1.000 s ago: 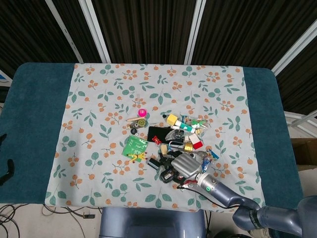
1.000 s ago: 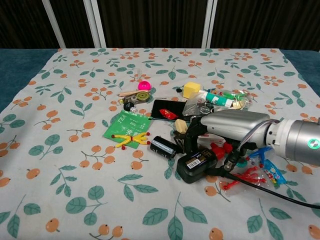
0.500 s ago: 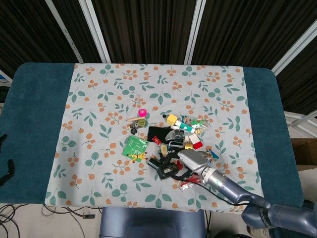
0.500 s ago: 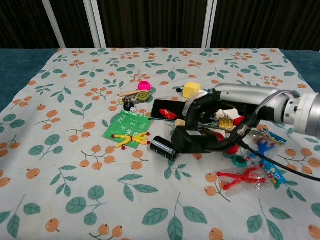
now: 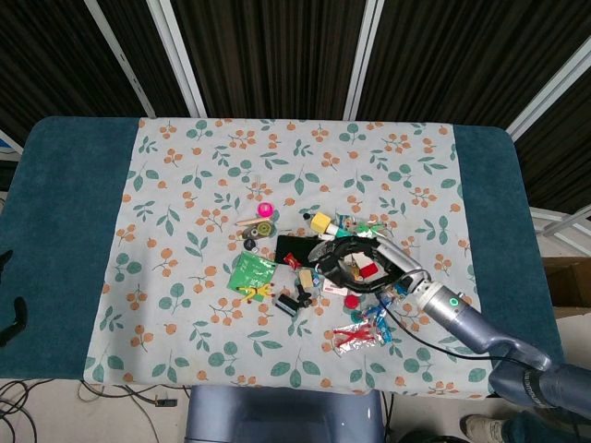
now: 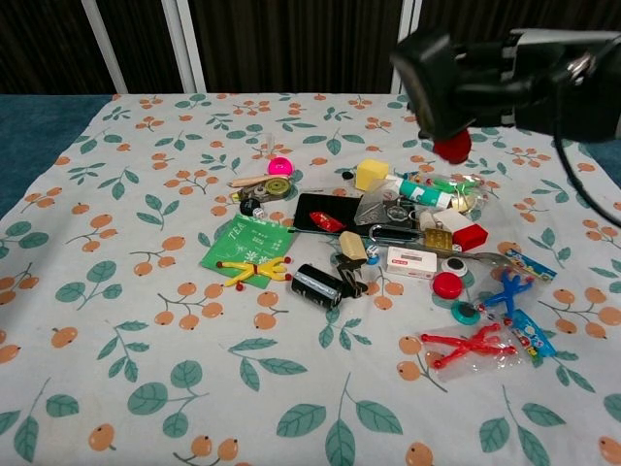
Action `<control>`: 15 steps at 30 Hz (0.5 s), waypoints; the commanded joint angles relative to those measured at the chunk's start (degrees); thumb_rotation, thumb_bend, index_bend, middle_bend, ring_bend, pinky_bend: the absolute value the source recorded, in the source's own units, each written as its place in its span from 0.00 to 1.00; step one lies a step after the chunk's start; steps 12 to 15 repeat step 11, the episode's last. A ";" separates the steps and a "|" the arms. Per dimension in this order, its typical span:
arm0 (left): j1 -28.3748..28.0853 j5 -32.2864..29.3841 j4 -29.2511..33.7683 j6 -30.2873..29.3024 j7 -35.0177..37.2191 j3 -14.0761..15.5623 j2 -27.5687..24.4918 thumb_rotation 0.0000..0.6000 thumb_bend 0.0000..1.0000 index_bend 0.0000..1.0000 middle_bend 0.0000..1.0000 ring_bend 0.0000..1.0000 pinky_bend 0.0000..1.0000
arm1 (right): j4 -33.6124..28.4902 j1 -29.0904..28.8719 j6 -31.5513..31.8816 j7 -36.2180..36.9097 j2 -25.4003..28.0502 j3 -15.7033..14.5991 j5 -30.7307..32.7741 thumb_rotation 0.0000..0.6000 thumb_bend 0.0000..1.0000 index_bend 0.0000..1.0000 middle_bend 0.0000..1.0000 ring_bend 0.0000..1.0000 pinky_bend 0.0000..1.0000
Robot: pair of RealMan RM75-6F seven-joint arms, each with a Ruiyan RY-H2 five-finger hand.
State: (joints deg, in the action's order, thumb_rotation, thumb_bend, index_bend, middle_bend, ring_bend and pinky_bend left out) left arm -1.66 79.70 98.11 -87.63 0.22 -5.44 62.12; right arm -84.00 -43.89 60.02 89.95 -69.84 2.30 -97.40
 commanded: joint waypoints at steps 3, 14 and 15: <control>0.06 0.09 0.06 -0.12 -0.14 0.05 0.05 1.00 0.58 0.07 0.00 0.00 0.08 | 10.55 0.15 14.15 25.27 3.90 -2.91 -6.93 1.00 0.43 0.55 0.48 0.17 0.23; 0.08 0.09 0.04 -0.12 0.02 0.03 0.02 1.00 0.58 0.07 0.00 0.00 0.08 | 16.10 1.10 20.40 34.21 3.56 -4.38 -7.16 1.00 0.43 0.55 0.48 0.17 0.23; 0.08 0.09 0.04 -0.12 0.02 0.03 0.02 1.00 0.58 0.07 0.00 0.00 0.08 | 16.10 1.10 20.40 34.21 3.56 -4.38 -7.16 1.00 0.43 0.55 0.48 0.17 0.23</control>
